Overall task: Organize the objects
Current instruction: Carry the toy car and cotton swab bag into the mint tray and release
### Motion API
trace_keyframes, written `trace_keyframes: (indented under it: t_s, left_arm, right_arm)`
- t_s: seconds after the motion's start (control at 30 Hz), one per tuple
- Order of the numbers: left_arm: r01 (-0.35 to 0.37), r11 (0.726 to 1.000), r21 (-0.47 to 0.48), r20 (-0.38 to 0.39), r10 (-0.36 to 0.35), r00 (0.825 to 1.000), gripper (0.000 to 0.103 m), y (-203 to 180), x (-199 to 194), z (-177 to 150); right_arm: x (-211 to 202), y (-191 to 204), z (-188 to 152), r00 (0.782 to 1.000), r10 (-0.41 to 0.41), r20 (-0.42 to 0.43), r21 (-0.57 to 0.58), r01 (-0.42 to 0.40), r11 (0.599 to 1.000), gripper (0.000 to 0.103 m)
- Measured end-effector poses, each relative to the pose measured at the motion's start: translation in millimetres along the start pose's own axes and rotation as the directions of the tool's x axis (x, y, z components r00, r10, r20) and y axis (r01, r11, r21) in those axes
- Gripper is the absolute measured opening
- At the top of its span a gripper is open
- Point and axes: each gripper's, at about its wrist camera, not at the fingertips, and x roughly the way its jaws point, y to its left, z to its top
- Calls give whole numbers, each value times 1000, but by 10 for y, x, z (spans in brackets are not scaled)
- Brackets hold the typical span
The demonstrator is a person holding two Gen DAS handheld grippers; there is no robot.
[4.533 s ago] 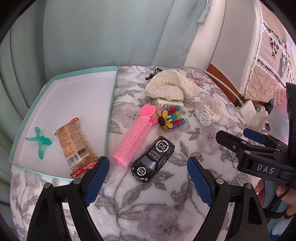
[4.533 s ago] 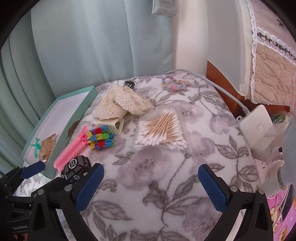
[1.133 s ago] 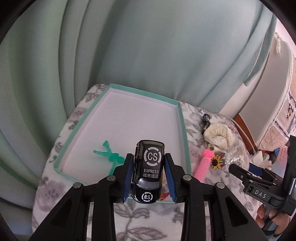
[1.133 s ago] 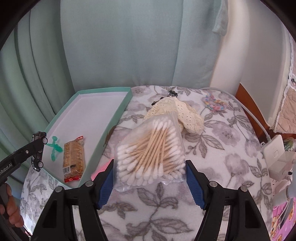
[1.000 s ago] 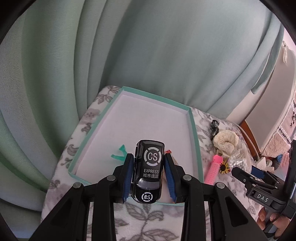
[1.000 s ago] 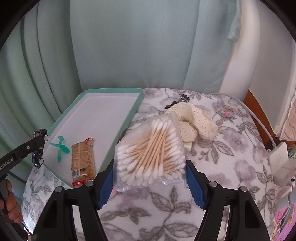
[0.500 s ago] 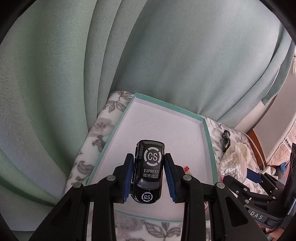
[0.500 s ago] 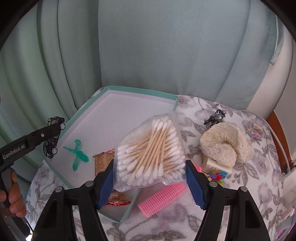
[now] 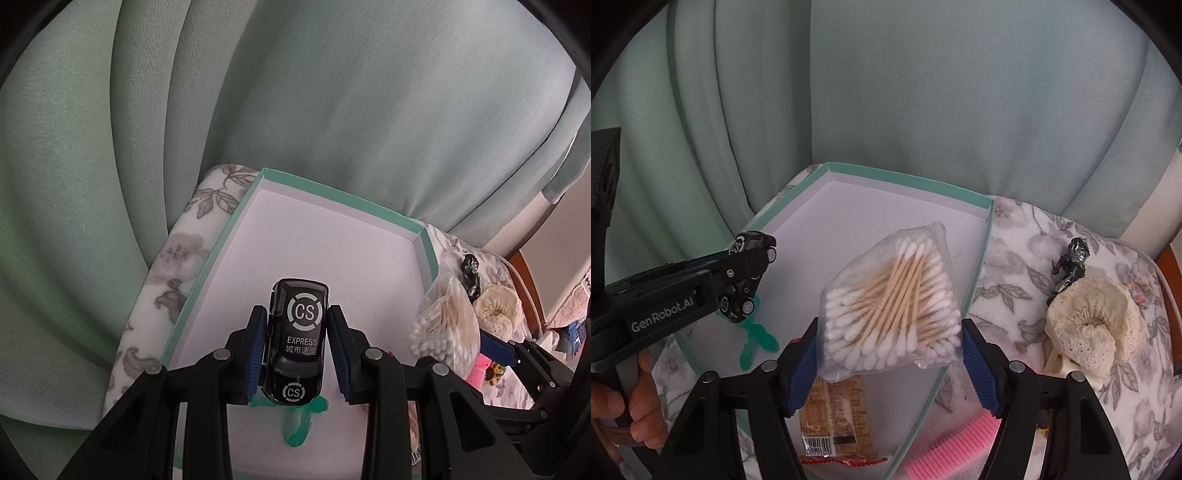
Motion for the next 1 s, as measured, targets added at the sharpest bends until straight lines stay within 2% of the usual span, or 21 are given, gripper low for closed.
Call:
trace_keyframes:
  t_s: [0.23,0.5,0.93,1.0]
  left_arm:
    - [-16,1000,-3,-21,16,1000,35,-4,119,-3]
    - [-28,1000,0,-21,28,999,35,-24,79,-25]
    - [-57,998,21,49,56,997,39,-134,-345,-109]
    - [-65,998,21,57,64,996,42,-149,-414,-159]
  right_arm:
    - [113,63,55,1000,4,-20,-14,-4,1000,74]
    - [90,71,64,1000,6,-18,-18,-6,1000,75]
    - [-202,53,-13,999,-7,36,-19,8,1000,76]
    - [-237,42,-61,999,-10,37,-15,10,1000,76]
